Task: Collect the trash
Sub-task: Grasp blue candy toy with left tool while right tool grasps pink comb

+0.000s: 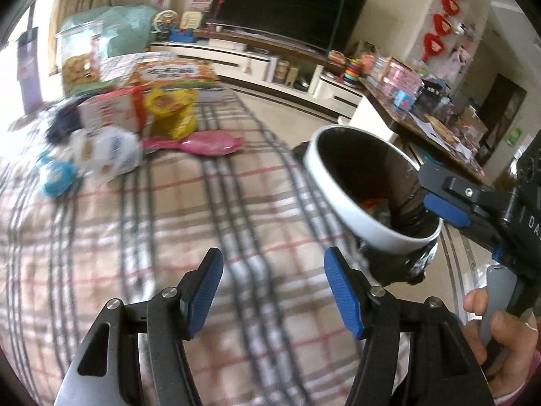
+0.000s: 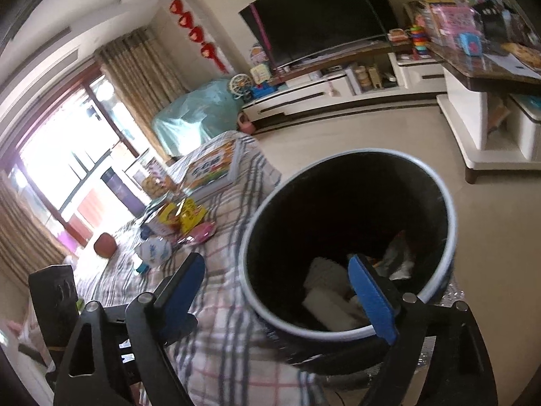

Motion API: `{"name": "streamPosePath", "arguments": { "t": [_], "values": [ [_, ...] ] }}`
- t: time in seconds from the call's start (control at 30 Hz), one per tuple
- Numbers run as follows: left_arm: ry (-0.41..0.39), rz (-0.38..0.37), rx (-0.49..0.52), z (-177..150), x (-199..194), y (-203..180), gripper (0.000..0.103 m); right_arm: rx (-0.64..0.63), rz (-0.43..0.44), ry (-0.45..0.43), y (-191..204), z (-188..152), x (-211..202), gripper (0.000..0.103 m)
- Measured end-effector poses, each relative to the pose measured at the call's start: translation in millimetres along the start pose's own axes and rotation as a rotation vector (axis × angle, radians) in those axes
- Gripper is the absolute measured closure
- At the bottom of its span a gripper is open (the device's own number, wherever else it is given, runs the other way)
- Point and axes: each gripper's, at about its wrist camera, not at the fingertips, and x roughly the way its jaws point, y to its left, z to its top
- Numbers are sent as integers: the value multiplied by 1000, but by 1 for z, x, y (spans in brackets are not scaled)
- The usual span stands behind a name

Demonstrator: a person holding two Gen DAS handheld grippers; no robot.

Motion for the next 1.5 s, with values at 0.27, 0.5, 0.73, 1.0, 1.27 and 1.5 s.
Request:
{"name": "streamPosePath", "arguments": {
  "t": [0.27, 0.5, 0.73, 1.0, 1.27, 1.5],
  "values": [
    [-23, 43, -82, -17, -34, 35, 41, -97, 49, 35, 44, -15, 15, 14],
    [-42, 81, -142, -28, -56, 60, 40, -160, 84, 77, 75, -25, 33, 14],
    [-46, 114, -191, -35, -67, 76, 40, -206, 96, 114, 95, -28, 49, 14],
    [-49, 144, -218, -38, -71, 81, 33, -252, 96, 125, 106, -28, 62, 8],
    [-45, 187, -242, -18, -61, 93, 31, -334, 60, 164, 117, -16, 90, 7],
    [-52, 252, -260, 10, -51, 111, 31, -367, 8, 204, 122, 2, 126, 7]
  ]
}}
